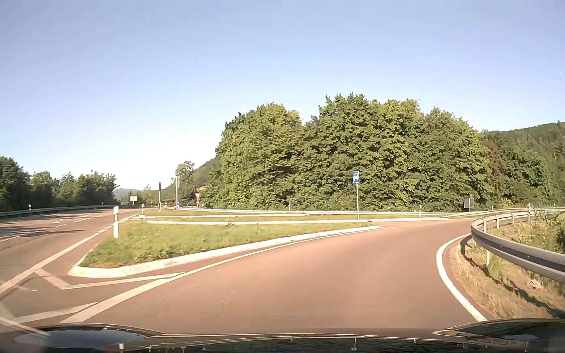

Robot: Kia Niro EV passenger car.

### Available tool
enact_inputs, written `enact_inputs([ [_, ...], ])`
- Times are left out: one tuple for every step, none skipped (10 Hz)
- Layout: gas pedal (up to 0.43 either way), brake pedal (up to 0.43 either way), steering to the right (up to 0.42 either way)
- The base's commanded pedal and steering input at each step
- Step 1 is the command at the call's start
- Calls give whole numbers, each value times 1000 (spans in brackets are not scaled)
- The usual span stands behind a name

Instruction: Follow the waypoints while adhering to traffic rules and regulations

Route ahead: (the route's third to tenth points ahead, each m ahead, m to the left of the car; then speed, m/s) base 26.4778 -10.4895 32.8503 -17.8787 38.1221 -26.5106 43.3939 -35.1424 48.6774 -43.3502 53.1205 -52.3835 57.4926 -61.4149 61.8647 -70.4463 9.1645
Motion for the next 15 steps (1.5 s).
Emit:
enact_inputs([
  [47,0,117],
  [59,0,126],
  [59,0,132],
  [67,0,141],
  [87,0,148],
  [110,0,154],
  [118,0,156],
  [130,0,157],
  [150,0,157],
  [157,0,157],
  [169,0,157],
  [169,0,157],
  [177,0,157],
  [189,0,157],
  [189,0,157],
])
